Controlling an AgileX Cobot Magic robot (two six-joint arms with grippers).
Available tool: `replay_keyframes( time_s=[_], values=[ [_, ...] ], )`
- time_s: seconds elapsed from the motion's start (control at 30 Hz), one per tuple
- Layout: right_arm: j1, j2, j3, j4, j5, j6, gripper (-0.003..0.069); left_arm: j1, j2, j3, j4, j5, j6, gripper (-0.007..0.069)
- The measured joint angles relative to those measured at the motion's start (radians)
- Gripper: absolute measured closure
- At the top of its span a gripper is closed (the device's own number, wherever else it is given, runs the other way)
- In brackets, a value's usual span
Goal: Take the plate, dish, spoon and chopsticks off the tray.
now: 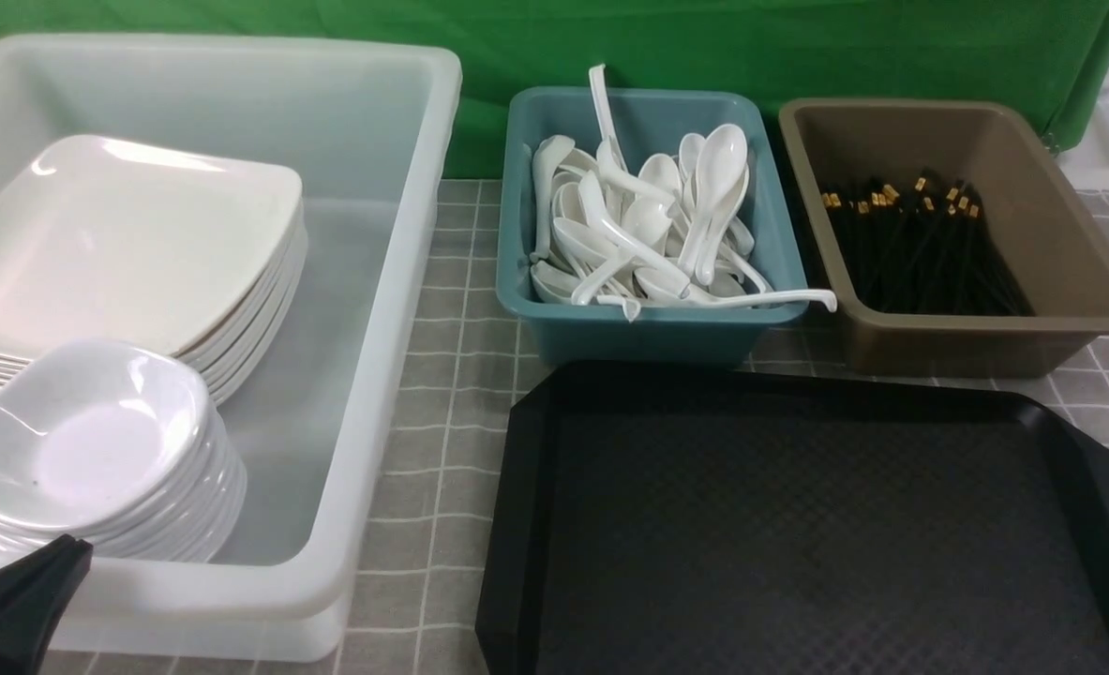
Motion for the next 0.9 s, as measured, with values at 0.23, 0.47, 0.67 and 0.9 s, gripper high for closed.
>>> replay_keyframes(
  time_s=[0.23, 0.47, 0.67, 0.9],
  values=[
    [0.0, 0.0, 0.0, 0.0, 0.02, -0.002, 0.0636, -0.001, 0.001, 0.0, 0.002, -0.004, 0.0, 0.0616],
    [0.0, 0.0, 0.0, 0.0, 0.021, -0.002, 0.0622, -0.001, 0.001, 0.001, 0.002, -0.005, 0.0, 0.0616],
    [0.0, -0.001, 0.0, 0.0, 0.023, -0.003, 0.0596, -0.001, 0.001, 0.001, 0.002, -0.005, 0.0, 0.0616],
    [0.0, -0.001, 0.0, 0.0, 0.023, -0.003, 0.0579, -0.001, 0.001, 0.001, 0.002, -0.005, 0.0, 0.0616]
  ],
)
